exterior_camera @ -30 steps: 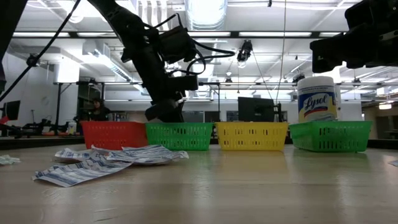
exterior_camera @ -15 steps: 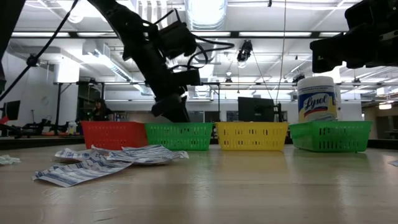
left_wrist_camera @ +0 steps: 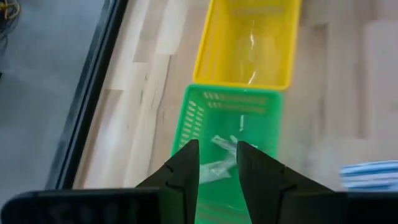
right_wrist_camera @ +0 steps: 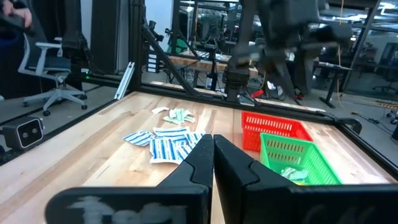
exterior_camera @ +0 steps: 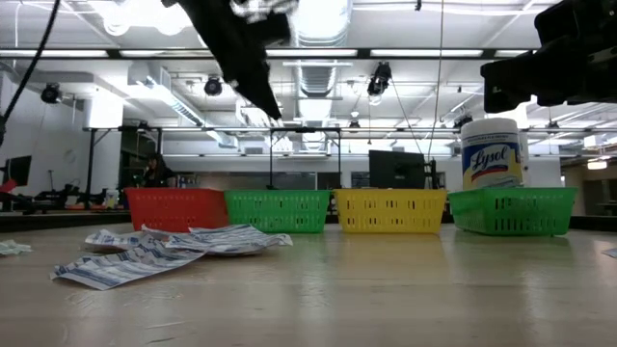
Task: Pick & Place First Aid Supplies
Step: Put the green bandage into the left green bin
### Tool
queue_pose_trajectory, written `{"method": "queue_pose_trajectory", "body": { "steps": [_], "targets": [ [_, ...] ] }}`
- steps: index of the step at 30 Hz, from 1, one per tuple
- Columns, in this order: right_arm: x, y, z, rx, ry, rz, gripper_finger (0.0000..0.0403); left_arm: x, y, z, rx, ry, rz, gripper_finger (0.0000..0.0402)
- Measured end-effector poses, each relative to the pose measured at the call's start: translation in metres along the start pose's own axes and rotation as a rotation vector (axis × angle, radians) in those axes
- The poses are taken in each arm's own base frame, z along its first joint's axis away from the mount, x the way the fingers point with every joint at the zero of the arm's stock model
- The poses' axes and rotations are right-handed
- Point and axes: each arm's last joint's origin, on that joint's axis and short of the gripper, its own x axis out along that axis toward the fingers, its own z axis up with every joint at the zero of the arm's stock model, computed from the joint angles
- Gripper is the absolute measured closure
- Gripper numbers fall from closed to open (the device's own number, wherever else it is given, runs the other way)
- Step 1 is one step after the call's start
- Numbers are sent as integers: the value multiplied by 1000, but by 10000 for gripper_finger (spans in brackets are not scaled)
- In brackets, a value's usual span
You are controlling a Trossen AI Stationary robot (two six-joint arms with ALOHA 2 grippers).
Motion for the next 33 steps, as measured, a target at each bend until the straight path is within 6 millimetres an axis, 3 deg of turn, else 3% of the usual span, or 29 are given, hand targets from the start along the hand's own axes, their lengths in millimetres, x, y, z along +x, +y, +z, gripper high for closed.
{"method": "queue_pose_trajectory", "body": {
  "steps": [7,12,24,33],
  "targets": [
    [0,0,0,0,0,0,394,-51,-13,-4,-97,-64,-66,296],
    [0,0,0,2,-1,0,394,-76,-26,-12,-176,-52,-133,296],
    [0,0,0,3,0,0,394,-100,-72,-26,-534,157,-466,296],
    [0,0,0,3,-1,0,394,-121,-105,-35,-804,289,-534,296]
  ]
}}
